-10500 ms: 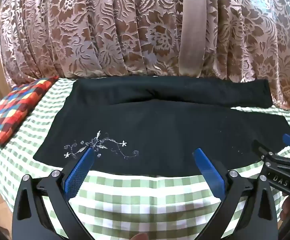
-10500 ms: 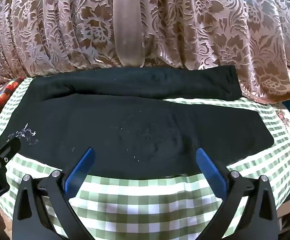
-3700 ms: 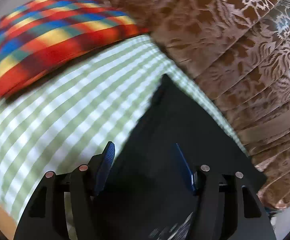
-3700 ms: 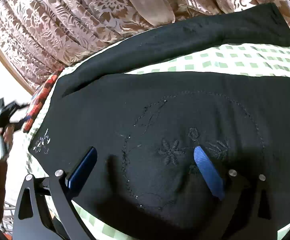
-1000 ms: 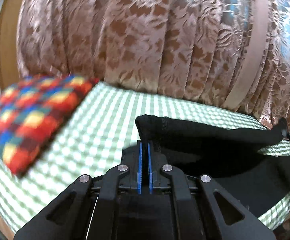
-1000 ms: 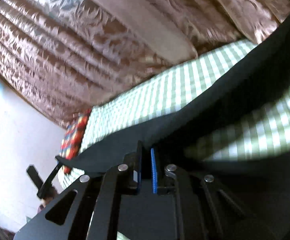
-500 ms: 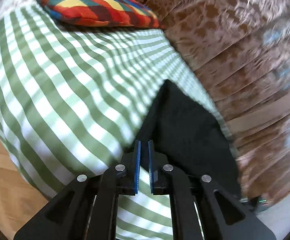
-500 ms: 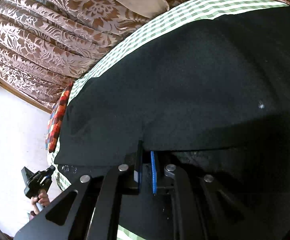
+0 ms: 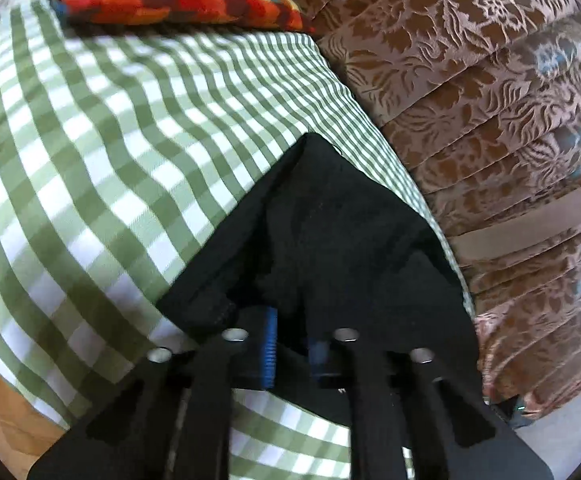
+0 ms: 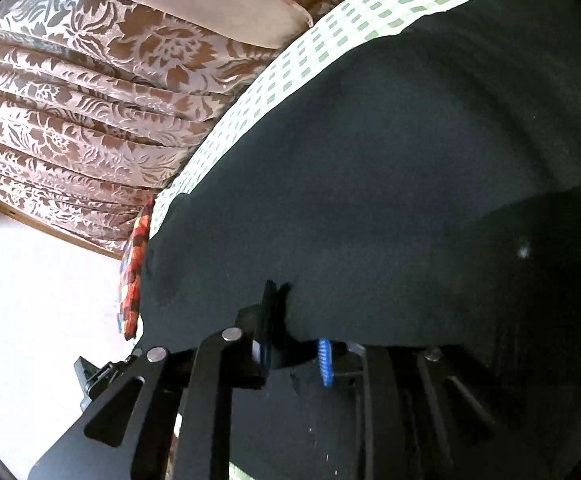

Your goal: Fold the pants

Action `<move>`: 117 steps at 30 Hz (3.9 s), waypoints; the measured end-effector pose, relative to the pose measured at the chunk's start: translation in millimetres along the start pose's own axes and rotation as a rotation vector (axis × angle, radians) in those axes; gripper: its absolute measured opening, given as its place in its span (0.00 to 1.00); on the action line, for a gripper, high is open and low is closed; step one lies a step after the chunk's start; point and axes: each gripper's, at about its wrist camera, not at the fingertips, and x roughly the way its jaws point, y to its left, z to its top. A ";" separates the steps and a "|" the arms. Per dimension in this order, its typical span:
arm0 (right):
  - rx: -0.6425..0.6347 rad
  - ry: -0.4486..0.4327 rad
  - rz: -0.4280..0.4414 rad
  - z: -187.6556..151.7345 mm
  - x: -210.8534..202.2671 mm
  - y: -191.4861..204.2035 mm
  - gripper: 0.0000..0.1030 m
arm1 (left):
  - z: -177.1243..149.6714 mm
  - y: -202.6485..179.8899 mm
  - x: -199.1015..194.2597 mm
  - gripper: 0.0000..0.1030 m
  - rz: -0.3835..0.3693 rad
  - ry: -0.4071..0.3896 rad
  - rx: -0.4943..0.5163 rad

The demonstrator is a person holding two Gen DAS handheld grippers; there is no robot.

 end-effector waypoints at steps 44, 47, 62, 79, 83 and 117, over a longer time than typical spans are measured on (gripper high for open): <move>-0.276 0.199 -0.003 -71.8 -53.3 12.8 0.51 | 1.8 31.0 -41.4 0.28 0.211 -0.063 0.105; -0.379 0.213 0.041 -69.2 -72.4 33.0 0.52 | 8.2 31.5 -60.8 0.28 0.195 -0.136 0.108; -0.395 0.234 0.175 52.8 83.3 136.8 0.51 | -64.6 -114.9 47.3 0.28 -0.085 0.054 0.598; -0.332 0.250 0.033 91.8 196.6 95.7 0.08 | -49.9 -88.8 70.9 0.28 0.016 0.103 0.540; -0.313 0.178 0.031 97.8 166.0 100.3 0.52 | -24.4 -104.3 57.6 0.28 -0.023 0.074 0.520; 0.015 -0.342 -0.208 34.1 -154.0 -71.0 0.45 | -74.1 -181.3 64.8 0.44 -0.149 0.090 0.730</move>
